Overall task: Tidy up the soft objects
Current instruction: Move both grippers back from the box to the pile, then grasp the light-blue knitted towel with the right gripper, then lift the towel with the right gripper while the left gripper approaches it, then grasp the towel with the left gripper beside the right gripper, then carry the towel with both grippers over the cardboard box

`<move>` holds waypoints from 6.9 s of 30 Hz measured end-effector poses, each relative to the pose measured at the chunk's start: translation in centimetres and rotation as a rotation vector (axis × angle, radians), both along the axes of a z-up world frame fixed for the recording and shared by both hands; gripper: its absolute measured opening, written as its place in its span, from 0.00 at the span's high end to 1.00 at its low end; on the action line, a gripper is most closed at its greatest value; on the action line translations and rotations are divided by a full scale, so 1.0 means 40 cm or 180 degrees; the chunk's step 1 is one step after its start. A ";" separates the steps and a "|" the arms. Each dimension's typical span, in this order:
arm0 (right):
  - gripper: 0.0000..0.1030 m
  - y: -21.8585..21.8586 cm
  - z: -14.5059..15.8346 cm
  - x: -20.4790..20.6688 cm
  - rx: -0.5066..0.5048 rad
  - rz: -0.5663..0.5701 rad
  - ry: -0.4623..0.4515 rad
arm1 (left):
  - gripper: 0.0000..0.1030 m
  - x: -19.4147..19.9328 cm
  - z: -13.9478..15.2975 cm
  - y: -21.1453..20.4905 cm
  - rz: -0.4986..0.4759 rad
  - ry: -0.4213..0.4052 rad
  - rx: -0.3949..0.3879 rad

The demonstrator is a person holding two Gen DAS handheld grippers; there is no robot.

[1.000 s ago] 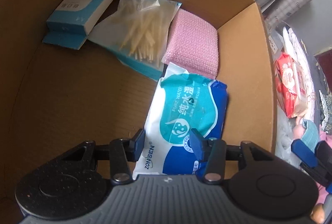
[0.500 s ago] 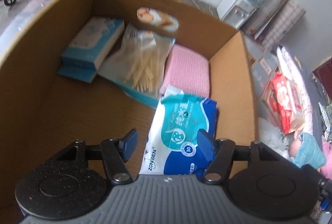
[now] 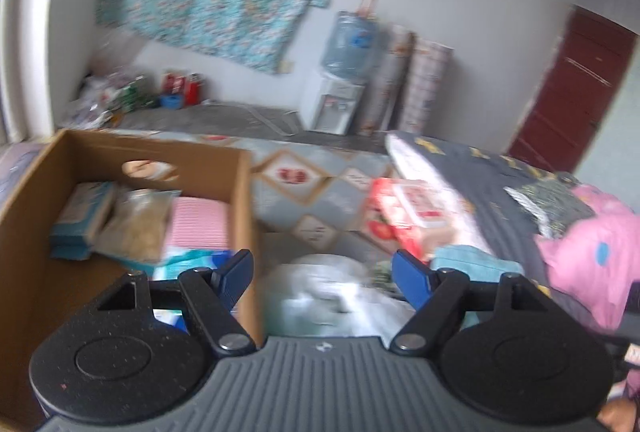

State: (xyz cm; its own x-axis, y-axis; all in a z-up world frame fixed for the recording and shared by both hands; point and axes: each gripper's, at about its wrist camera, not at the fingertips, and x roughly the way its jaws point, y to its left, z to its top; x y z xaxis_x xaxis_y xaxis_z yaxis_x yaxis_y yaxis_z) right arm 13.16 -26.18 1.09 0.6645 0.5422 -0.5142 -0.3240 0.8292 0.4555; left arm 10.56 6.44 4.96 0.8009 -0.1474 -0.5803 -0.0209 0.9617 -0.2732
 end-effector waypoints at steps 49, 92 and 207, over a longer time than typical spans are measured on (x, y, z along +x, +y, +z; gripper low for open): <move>0.87 -0.220 0.091 0.263 -0.0695 0.0036 0.0067 | 0.57 0.146 -0.165 -0.309 -0.0976 0.0164 -0.0560; 0.81 -0.119 -0.091 0.212 -0.0812 0.1024 0.0086 | 0.71 0.288 -0.311 -0.370 -0.0776 0.0801 0.0136; 0.84 0.578 0.188 -0.042 -0.0488 0.1498 -0.0979 | 0.76 -0.009 0.059 0.210 0.0504 0.0178 -0.0520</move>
State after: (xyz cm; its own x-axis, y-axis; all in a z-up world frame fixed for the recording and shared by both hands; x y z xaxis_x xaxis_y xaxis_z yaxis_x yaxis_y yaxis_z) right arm 11.50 -3.06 8.62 0.5014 0.7500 -0.4315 -0.7720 0.6129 0.1683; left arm 10.19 14.82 7.31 0.7889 -0.1179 -0.6032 -0.1876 0.8883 -0.4191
